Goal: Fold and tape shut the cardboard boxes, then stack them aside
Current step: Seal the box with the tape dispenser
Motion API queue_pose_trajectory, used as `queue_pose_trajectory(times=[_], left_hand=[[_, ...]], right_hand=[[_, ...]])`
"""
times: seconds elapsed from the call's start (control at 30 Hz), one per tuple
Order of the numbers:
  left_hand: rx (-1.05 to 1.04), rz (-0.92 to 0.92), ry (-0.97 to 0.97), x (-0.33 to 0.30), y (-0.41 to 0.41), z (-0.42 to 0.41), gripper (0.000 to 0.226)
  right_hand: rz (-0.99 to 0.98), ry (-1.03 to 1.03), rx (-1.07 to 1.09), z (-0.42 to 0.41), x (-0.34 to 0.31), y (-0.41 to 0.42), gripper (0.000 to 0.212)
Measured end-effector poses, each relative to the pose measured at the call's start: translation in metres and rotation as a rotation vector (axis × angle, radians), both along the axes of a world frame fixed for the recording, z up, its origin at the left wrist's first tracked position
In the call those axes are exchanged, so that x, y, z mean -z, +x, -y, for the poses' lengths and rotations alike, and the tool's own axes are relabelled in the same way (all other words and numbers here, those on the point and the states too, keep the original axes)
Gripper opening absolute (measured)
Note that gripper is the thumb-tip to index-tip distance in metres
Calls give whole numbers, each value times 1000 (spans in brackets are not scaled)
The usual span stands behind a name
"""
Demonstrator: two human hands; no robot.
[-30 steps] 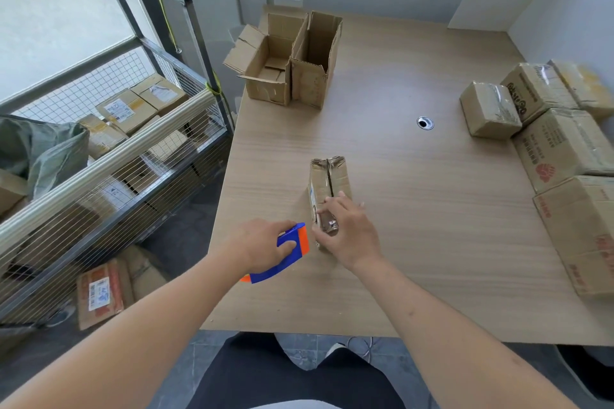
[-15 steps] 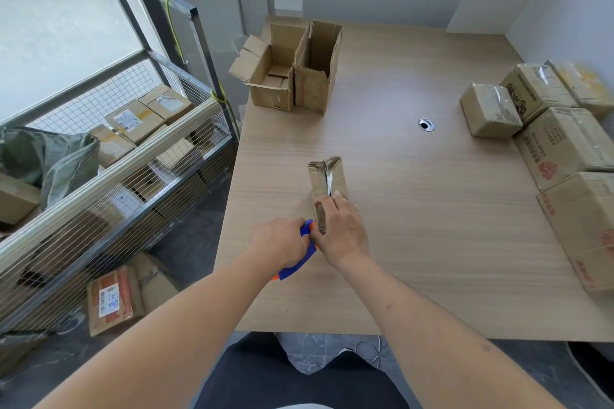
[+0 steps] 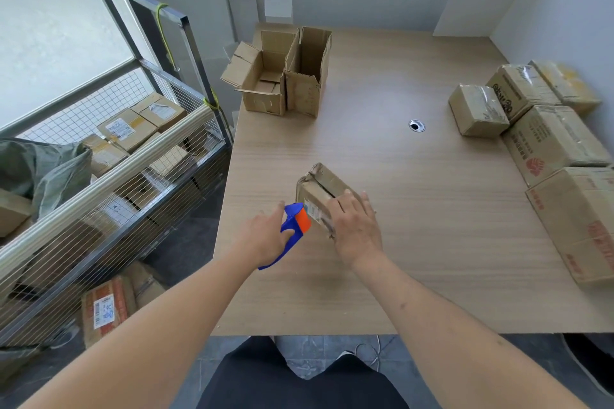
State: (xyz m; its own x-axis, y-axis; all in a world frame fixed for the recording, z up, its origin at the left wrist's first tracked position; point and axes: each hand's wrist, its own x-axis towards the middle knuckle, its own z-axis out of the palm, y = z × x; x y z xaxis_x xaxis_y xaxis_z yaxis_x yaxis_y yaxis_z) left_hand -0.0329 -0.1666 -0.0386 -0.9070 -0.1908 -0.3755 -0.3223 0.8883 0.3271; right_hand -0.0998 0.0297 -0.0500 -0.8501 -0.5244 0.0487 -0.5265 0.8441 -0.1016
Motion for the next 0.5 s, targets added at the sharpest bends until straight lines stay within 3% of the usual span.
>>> queue_pose_trajectory(times=[0.1, 0.3, 0.4, 0.5], left_hand=[[31, 15, 79, -5, 9, 19, 69], [67, -132, 325, -16, 19, 54, 65], [85, -210, 416, -24, 18, 64, 70], [131, -267, 438, -36, 16, 70, 72]], right_hand=[[4, 30, -32, -12, -10, -7, 60], [16, 49, -10, -21, -13, -16, 79], [63, 1, -17, -17, -13, -16, 64], [124, -86, 52, -5, -15, -9, 29]])
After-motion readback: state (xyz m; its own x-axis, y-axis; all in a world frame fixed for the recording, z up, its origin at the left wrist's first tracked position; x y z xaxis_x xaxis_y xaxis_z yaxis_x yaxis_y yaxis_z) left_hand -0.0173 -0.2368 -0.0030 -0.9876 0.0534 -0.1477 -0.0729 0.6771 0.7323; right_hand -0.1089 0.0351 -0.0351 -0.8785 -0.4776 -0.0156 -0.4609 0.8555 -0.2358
